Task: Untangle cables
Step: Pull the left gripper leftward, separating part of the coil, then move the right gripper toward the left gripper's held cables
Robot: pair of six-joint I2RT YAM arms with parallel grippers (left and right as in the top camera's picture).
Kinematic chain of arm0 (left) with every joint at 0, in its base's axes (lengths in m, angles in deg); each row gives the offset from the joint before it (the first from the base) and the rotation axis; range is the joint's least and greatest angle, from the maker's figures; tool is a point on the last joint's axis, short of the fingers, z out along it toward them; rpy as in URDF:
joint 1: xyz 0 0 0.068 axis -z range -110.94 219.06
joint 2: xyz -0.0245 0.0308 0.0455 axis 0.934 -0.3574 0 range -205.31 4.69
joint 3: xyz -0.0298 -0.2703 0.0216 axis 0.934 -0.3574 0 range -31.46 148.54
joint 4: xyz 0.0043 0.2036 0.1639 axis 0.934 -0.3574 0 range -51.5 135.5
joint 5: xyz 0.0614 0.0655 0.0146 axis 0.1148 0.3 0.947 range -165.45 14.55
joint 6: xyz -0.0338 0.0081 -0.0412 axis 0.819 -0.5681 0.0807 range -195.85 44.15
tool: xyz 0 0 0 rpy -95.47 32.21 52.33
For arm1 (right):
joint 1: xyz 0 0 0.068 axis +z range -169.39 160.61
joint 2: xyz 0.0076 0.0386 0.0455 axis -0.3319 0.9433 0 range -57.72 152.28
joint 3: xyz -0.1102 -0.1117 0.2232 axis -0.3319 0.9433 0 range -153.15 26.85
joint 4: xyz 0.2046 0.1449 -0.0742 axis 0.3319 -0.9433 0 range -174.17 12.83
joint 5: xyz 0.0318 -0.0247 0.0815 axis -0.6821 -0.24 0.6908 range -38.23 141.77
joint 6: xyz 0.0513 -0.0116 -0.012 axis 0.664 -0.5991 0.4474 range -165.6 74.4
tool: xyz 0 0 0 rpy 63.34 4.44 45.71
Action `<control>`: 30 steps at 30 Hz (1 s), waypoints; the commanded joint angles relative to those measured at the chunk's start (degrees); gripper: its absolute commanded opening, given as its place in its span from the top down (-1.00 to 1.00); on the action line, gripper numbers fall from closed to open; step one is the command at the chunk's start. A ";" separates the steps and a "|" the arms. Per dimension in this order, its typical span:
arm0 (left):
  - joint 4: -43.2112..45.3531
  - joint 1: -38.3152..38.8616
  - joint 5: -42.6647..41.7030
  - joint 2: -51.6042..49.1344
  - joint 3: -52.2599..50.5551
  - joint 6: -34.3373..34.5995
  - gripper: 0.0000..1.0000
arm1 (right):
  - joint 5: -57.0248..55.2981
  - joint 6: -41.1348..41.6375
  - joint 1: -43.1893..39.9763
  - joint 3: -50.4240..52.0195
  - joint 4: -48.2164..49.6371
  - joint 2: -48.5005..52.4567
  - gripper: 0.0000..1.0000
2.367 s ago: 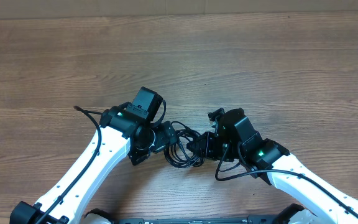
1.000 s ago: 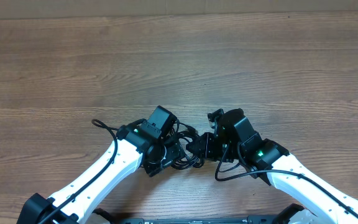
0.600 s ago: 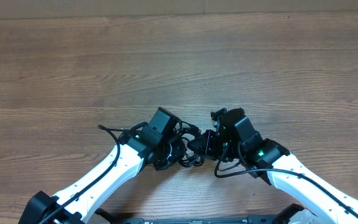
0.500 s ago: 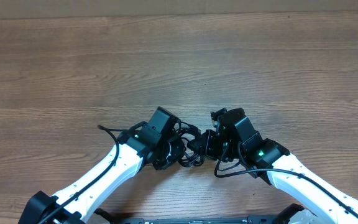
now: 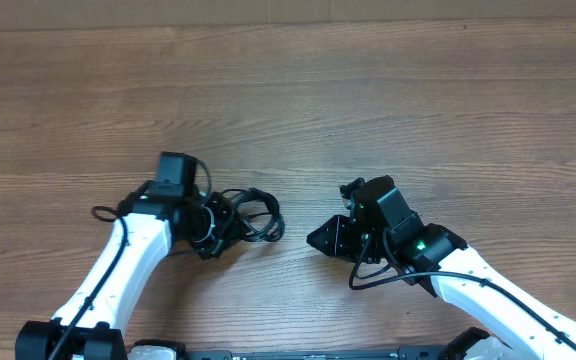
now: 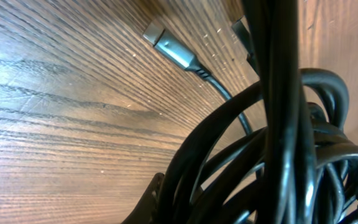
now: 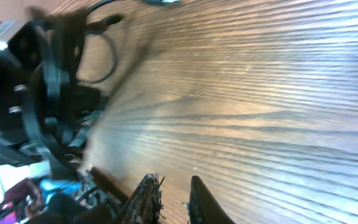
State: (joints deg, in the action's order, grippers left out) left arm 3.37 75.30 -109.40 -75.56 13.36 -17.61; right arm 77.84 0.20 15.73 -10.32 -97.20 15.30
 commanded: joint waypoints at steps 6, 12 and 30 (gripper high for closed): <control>0.20 -1.75 -4.24 1.57 1.53 -2.40 0.92 | 2.95 -1.31 -0.22 -0.50 1.36 -0.39 0.37; 0.15 -0.11 0.35 1.57 1.53 1.86 0.92 | 4.96 0.87 1.92 -0.50 6.99 -0.39 0.04; 0.28 2.99 1.16 1.57 1.53 9.73 0.92 | -16.98 6.93 8.72 -0.50 10.54 -0.17 0.15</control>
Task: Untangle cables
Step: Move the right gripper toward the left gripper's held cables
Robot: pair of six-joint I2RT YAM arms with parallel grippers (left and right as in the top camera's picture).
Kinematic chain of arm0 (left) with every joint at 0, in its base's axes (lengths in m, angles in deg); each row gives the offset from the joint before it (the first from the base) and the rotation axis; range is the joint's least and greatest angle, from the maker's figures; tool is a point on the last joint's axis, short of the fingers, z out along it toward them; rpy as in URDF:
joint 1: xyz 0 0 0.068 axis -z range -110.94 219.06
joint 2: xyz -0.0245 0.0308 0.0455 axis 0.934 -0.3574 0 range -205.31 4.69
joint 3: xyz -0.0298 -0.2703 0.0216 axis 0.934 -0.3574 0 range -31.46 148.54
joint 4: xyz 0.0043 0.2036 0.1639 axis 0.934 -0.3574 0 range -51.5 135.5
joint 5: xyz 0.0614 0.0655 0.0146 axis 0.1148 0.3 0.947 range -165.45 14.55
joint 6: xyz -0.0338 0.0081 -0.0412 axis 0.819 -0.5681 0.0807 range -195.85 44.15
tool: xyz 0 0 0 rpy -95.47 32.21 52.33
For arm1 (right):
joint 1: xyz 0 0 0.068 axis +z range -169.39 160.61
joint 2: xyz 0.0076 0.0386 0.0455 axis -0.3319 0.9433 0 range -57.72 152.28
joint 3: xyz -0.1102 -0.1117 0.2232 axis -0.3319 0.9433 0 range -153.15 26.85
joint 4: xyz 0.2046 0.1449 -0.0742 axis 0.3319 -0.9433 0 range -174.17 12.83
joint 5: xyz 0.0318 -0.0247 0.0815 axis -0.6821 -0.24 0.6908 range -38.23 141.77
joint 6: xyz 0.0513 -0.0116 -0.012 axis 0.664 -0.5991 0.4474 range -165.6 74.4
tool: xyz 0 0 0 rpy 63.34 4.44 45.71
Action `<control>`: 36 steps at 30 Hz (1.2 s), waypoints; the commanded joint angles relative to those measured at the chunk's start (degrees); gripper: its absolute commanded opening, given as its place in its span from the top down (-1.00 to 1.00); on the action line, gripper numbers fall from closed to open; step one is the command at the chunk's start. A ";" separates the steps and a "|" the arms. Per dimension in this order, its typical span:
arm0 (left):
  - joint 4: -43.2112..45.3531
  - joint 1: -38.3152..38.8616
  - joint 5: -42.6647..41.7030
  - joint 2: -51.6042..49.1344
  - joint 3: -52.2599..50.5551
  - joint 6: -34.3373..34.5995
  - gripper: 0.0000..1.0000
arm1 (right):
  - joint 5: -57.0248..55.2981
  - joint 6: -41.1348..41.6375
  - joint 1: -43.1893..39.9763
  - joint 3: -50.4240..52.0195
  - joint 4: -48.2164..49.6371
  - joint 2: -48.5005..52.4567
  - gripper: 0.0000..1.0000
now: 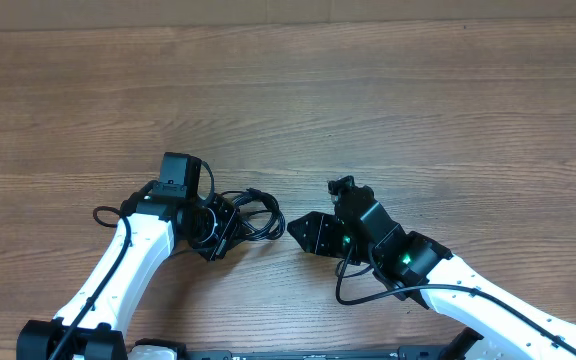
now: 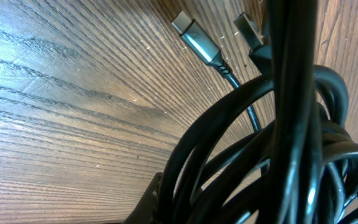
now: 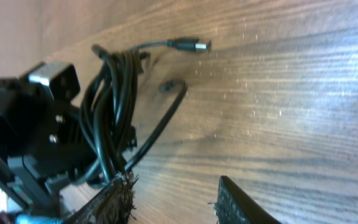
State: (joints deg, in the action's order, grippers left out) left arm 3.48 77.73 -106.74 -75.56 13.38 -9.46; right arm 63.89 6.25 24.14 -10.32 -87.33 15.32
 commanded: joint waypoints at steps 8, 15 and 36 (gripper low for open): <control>0.37 1.77 4.55 1.57 1.51 2.58 0.92 | 4.11 0.87 0.31 -0.50 0.61 -0.20 0.15; 1.88 1.88 4.92 1.57 1.51 4.59 0.92 | 4.42 0.87 2.43 -0.50 0.20 -0.20 0.15; 1.77 3.82 3.32 1.57 1.51 4.35 0.92 | -2.82 0.92 5.01 -0.50 3.91 4.72 0.14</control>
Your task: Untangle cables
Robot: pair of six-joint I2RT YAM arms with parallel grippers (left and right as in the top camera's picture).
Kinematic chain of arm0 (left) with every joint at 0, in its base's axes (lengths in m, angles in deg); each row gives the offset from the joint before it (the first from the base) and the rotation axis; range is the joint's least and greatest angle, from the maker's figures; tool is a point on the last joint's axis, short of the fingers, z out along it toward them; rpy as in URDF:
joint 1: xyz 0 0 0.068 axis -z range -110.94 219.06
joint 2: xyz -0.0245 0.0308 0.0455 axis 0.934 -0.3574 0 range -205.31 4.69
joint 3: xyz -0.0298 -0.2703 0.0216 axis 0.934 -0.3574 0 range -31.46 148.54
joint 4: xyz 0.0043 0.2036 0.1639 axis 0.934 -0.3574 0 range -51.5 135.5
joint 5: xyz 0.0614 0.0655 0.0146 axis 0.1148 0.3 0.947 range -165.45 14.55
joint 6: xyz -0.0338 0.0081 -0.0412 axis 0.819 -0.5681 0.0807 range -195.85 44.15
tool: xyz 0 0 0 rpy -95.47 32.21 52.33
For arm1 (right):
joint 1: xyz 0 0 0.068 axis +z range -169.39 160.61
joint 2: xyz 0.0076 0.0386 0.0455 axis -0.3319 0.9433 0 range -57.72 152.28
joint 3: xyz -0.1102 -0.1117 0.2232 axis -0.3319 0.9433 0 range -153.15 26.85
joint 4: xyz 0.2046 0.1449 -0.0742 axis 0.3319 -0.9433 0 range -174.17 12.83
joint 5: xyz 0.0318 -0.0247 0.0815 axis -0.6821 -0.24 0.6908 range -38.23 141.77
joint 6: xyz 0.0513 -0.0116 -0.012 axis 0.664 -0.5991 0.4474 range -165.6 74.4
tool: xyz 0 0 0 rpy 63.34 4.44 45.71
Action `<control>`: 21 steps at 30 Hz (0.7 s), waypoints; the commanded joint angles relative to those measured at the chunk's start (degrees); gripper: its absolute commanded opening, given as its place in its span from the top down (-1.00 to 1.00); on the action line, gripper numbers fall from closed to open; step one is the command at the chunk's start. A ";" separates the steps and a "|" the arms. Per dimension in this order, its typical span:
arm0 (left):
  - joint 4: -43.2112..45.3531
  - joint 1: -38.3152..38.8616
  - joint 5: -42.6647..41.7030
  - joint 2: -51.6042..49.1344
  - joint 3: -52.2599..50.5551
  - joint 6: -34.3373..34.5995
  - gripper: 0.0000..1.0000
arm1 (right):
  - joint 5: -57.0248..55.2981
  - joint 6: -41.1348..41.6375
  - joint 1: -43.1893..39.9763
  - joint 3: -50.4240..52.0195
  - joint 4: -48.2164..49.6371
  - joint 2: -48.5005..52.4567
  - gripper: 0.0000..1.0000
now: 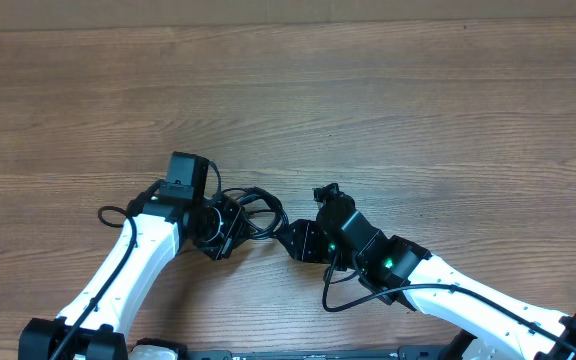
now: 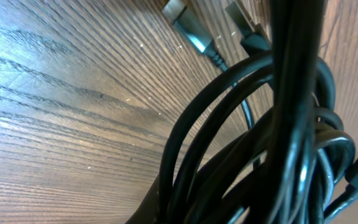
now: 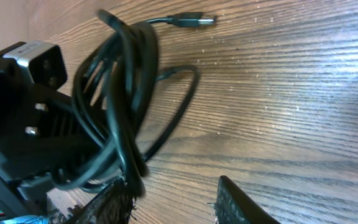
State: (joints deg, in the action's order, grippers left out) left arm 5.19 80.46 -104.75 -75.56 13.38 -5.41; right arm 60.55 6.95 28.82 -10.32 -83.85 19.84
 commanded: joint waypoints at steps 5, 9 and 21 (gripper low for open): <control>0.11 1.79 1.16 1.57 1.51 0.31 0.92 | 1.79 0.24 0.31 -0.50 1.42 0.13 0.12; 0.20 2.12 -1.95 1.57 1.51 0.33 0.92 | -1.20 1.86 0.31 -0.50 -0.74 0.15 0.25; 0.48 2.25 -17.59 1.57 1.51 -2.12 0.92 | -7.23 6.43 0.26 -0.50 1.97 0.37 0.25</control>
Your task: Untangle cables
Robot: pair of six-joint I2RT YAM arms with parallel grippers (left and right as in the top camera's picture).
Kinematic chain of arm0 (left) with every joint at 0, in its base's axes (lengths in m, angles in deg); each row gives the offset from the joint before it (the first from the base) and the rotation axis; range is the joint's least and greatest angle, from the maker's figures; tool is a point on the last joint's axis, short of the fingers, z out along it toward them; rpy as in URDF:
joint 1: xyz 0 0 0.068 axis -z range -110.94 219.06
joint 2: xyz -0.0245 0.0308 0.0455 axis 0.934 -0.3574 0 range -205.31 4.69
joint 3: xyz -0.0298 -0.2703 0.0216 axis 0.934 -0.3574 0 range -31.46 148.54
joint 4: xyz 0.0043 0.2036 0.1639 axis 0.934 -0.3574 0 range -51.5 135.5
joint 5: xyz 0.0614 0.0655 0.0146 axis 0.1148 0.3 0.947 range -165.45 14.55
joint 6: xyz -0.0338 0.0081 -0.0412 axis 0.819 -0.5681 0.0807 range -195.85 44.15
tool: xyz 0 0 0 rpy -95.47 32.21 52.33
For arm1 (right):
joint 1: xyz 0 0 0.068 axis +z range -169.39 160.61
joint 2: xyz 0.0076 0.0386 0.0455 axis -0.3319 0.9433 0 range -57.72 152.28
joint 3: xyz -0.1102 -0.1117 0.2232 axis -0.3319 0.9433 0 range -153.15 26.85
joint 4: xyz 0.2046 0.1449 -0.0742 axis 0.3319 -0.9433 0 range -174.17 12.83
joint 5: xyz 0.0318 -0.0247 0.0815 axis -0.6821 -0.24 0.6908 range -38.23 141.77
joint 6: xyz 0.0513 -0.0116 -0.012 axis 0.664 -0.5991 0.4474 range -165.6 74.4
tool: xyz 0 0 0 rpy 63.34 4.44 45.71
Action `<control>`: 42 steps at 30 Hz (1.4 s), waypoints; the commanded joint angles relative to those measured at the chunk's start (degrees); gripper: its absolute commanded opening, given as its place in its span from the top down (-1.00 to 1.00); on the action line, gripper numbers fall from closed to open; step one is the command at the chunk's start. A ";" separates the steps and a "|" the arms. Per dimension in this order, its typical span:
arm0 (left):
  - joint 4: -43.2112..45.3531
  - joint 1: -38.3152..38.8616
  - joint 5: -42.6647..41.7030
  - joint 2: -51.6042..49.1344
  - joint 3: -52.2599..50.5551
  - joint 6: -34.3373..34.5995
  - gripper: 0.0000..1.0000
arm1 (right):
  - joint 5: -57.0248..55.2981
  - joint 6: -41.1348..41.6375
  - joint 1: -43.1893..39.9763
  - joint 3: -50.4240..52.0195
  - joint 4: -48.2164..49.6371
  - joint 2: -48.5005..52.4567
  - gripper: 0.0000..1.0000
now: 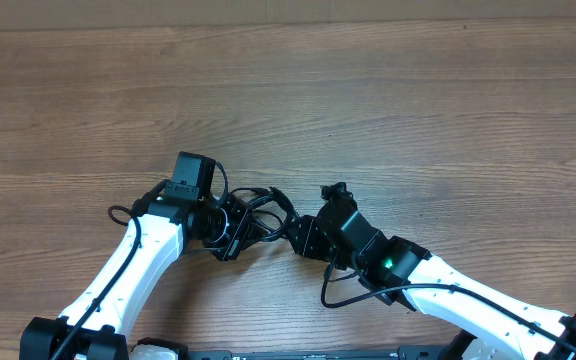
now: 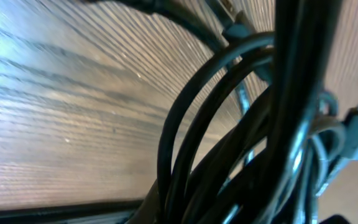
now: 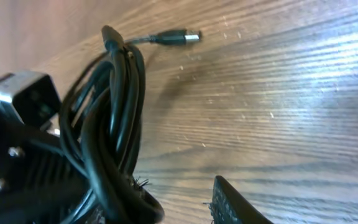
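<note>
A tangled bundle of black cables [image 1: 255, 214] lies left of the table's middle. My left gripper [image 1: 228, 233] is shut on its left side; in the left wrist view the cable loops [image 2: 241, 143] fill the frame and hide the fingers, with a USB plug at the right. My right gripper [image 1: 300, 236] stands open at the bundle's right edge. In the right wrist view the bundle [image 3: 114, 118] lies against the gripper's [image 3: 178, 186] left finger, and a thin lead ends in a plug [image 3: 178, 37] on the wood.
Bare wooden table [image 1: 418, 110] stretches behind and to both sides of the arms. The right arm's own black wire [image 1: 340, 290] loops near the front edge.
My right gripper has moved a little left, and the bundle's loop now lies against its left finger. My left gripper has shifted slightly right with the bundle.
My left gripper held the bundle throughout, edging right. My right gripper was nearly shut and well right of the bundle, then open and nearer, then just short of the loops, and now stands against them.
</note>
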State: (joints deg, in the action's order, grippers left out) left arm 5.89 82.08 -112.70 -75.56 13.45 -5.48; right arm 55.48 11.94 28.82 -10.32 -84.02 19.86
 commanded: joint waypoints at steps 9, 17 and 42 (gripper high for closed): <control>14.34 0.90 -19.89 1.57 1.44 -6.01 0.92 | -1.14 6.99 0.33 -0.50 2.73 0.35 0.92; 25.68 0.09 -21.90 2.34 2.08 -12.48 0.92 | -2.86 6.73 -0.68 -0.50 -9.55 0.33 0.92; 22.21 -12.26 -23.85 14.73 12.66 -24.13 0.92 | -9.25 -7.61 -34.32 -0.50 -32.02 0.33 0.92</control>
State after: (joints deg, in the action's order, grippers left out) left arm 26.59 76.17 -135.94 -66.88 19.57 -25.98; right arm 62.47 5.75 3.55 -16.57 -110.87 16.91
